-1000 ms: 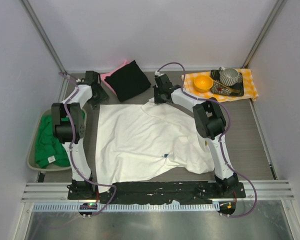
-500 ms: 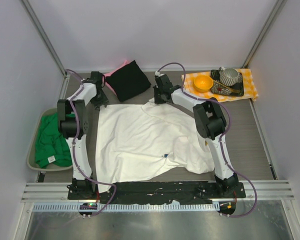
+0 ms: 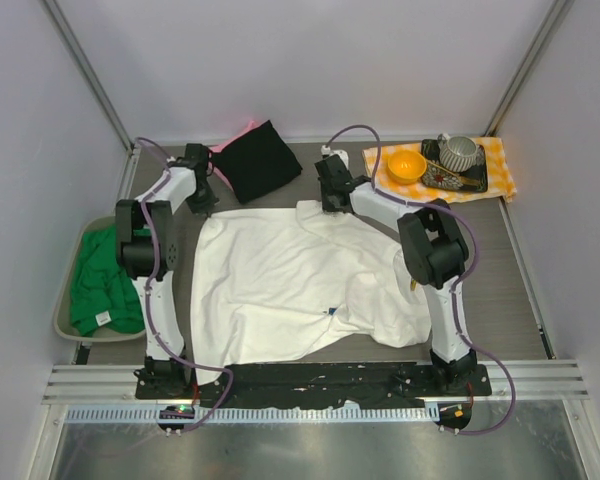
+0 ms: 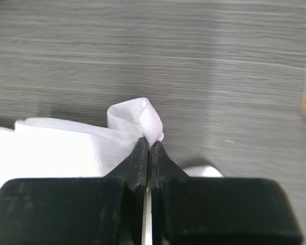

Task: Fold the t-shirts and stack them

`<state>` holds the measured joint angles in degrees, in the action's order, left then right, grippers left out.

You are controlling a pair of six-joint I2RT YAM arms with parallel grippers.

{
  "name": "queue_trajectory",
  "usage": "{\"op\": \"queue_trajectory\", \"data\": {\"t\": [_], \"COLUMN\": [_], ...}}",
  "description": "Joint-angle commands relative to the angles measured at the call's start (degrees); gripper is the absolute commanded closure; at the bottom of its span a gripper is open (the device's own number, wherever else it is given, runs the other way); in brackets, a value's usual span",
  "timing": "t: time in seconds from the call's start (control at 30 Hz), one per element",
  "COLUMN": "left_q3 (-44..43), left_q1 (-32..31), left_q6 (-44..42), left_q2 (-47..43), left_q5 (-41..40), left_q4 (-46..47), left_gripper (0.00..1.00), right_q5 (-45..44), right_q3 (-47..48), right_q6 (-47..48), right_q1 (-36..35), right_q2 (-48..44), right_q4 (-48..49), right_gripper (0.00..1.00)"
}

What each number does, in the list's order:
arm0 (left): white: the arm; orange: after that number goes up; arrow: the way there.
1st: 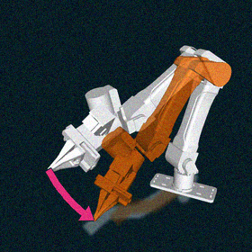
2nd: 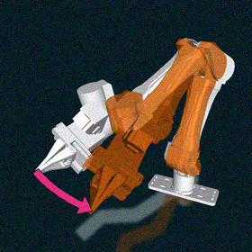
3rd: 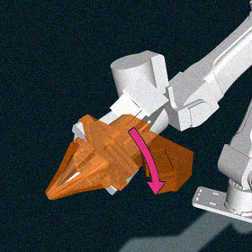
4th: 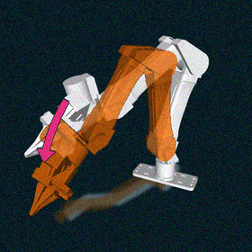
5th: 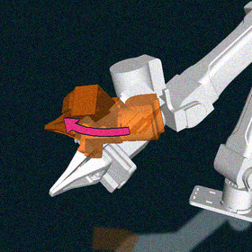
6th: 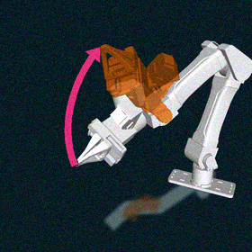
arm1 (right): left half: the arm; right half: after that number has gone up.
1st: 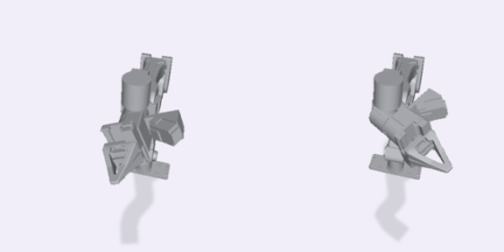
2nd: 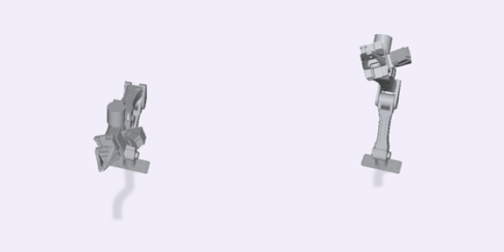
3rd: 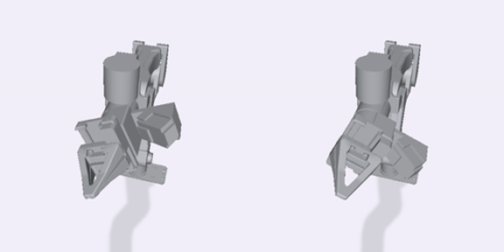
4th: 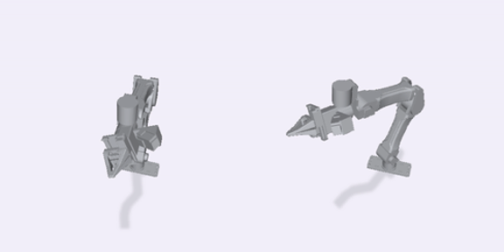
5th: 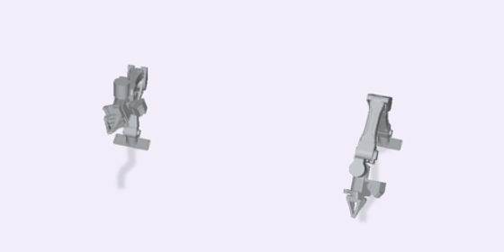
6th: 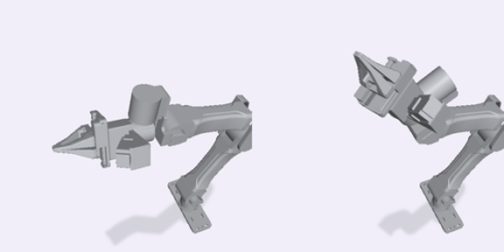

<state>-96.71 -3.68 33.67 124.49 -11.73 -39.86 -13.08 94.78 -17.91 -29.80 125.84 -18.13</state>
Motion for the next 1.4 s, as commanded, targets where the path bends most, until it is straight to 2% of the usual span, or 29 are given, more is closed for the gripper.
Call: {"op": "queue_trajectory", "data": {"t": [0.0,0.13,0.37,0.43,0.53,0.67,0.8,1.03,1.13,1.3,1.37], "left_q3": [3.80,5.39,12.24,14.78,18.12,18.66,12.96,2.24,-1.63,-7.08,-10.42], "left_q1": [-0.98,-0.98,-0.98,-1.06,-1.06,-0.98,-1.06,-0.98,-0.98,-0.98,-0.98], "left_q6": [-0.27,0.17,0.26,-0.27,-1.23,-2.29,-2.91,-1.77,-0.81,1.22,1.75], "left_q2": [-11.70,-21.99,-43.60,-51.05,-61.85,-72.42,-78.25,-83.26,-84.14,-84.67,-84.41], "left_q5": [0.74,1.97,3.81,5.13,6.71,11.02,16.29,21.74,23.24,24.90,25.53], "left_q4": [1.71,1.28,2.33,2.85,4.17,5.31,2.15,0.22,-0.66,-0.40,-0.14], "left_gripper": [1.00,1.00,1.00,1.00,1.00,1.00,1.00,1.00,1.00,1.00,1.00], "right_q5": [-22.02,-28.48,-31.39,-30.52,-25.70,-19.89,-11.54,4.55,10.25,21.15,24.23], "right_q3": [-4.58,-10.57,-16.90,-17.79,-17.35,-12.36,-6.91,7.23,10.93,20.69,24.04], "right_q6": [2.35,4.98,10.17,10.96,10.97,9.83,8.69,5.70,4.21,1.39,-0.79], "right_q1": [0.18,0.01,-2.80,-4.03,-5.17,-6.06,-6.06,-5.27,-2.64,9.03,10.20], "right_q2": [-14.79,-28.08,-50.66,-58.20,-64.82,-74.05,-78.29,-77.68,-76.98,-73.47,-73.20], "right_q4": [1.42,6.26,7.05,6.71,4.08,-1.97,-5.77,-11.31,-11.49,-12.98,-12.46], "right_gripper": [0.99,0.99,0.99,0.99,0.99,0.99,0.99,0.99,0.99,0.99,0.99]}}
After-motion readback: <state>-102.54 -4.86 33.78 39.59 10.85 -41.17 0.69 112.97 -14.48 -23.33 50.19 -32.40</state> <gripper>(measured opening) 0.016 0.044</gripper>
